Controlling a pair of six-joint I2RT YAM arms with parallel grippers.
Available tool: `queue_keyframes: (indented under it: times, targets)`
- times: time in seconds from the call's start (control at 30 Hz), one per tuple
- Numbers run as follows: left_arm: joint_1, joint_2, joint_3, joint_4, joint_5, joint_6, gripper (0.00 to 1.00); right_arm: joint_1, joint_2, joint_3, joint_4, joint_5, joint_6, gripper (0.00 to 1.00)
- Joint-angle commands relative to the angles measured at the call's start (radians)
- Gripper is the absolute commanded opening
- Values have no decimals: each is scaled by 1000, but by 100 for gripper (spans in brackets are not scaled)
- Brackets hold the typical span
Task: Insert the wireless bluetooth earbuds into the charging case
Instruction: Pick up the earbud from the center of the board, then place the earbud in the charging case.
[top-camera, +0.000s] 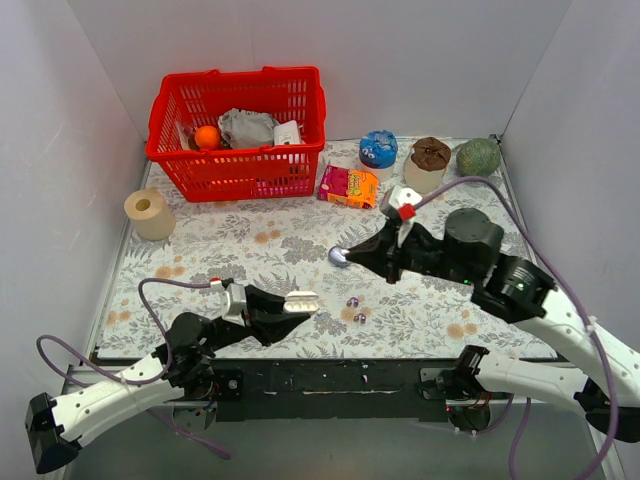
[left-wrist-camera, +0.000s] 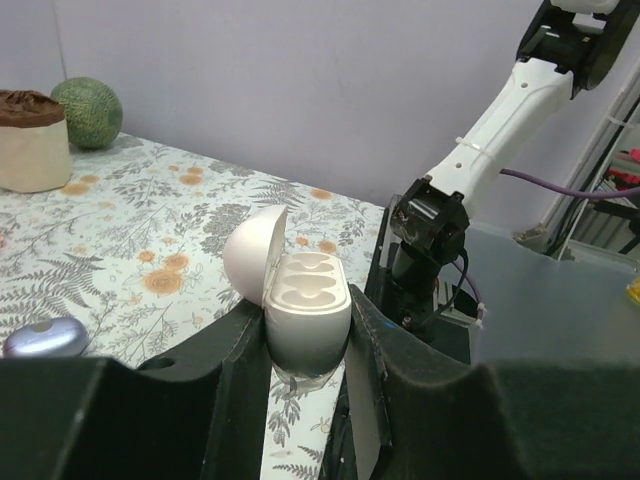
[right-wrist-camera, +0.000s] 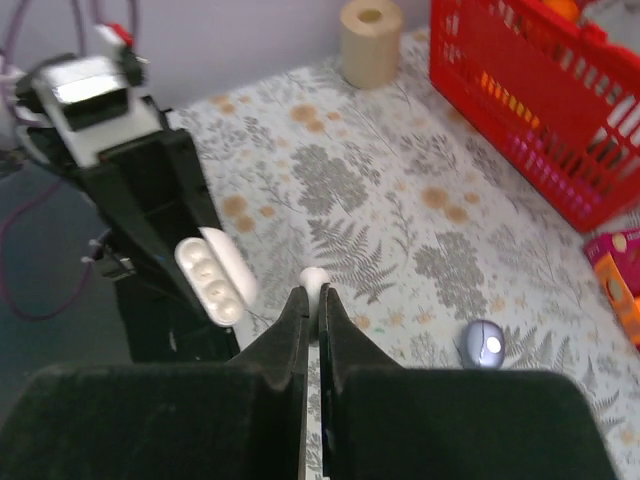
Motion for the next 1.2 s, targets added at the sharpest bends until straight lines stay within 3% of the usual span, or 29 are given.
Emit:
queue_keyframes:
  times: [0.0,0.13,0.27,0.53,0.83,1.17]
  targets:
    - [4,92,58,133,117,79,0,32,-6,108,-189,-240,-136,1]
    - [4,225,141,102,280,102,0,74,-1,125,-205,-326,-141,1]
    - [4,333,198,108,418,74,0,141,-7,116,-168,-318,-142,1]
    - [4,399,235,134,411,15,0,275,13,87,-128,-245,-141,1]
    - [4,422,270,110,438,-5,0,330,0,5,-74,-78,-144,1]
    - [4,445,282,106,447,-21,0,352,0,-36,-13,5,-124,1]
